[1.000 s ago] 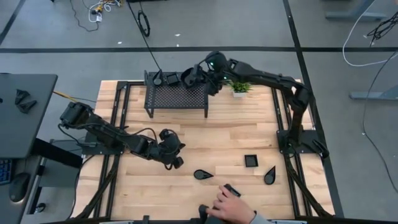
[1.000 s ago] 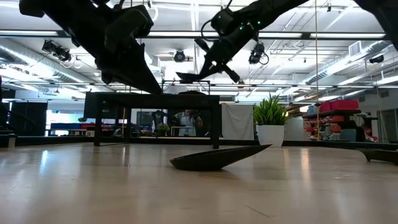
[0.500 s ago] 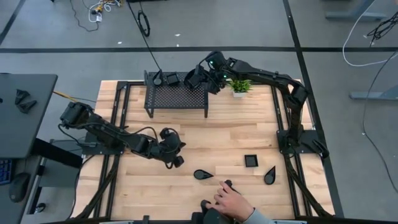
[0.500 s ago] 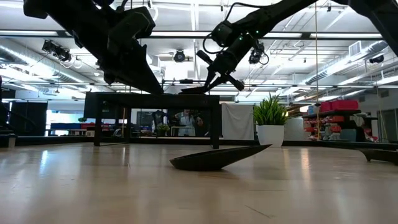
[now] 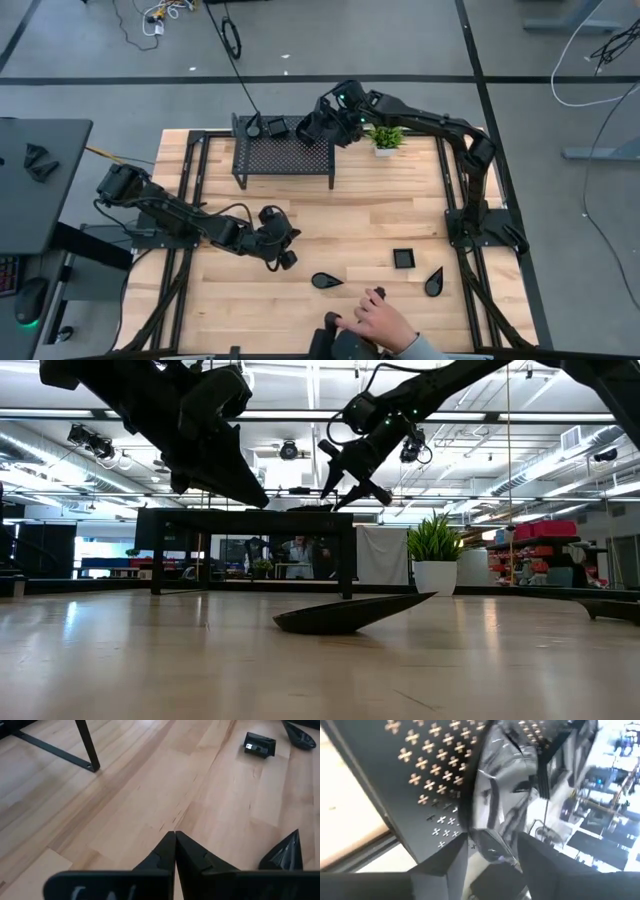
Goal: Pick & Place Mini shaped plates
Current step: Stack the black leaf-shaped plate on top of the leaf-shaped plate on the shelf
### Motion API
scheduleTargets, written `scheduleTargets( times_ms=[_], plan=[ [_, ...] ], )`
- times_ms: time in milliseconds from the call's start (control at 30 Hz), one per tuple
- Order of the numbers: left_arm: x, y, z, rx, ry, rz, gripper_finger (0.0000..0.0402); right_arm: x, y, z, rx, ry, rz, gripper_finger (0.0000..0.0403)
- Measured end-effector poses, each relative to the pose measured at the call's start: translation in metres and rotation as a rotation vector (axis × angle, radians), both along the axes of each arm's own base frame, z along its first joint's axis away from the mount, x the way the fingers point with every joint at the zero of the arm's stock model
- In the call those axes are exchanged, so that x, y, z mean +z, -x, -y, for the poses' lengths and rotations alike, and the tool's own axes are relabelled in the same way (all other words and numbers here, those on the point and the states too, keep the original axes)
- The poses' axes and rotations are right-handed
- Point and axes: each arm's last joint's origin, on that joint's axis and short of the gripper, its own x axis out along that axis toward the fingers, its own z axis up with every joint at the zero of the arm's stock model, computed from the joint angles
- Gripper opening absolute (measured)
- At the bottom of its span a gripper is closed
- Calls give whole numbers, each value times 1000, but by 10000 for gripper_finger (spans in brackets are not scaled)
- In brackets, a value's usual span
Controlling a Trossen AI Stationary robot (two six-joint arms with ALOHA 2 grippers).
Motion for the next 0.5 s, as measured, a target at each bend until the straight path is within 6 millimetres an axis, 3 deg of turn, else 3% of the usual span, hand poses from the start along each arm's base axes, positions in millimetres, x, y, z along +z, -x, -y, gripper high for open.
scheduleTargets(
  times_ms=[200, 500],
  plan=[
    [0, 0, 0, 0, 0, -1, 16, 6, 7, 1, -91, -79, 28, 181],
    [0, 0, 0, 2, -1, 3, 16, 10, 17, 17, -306, -354, 191, 128]
  ],
)
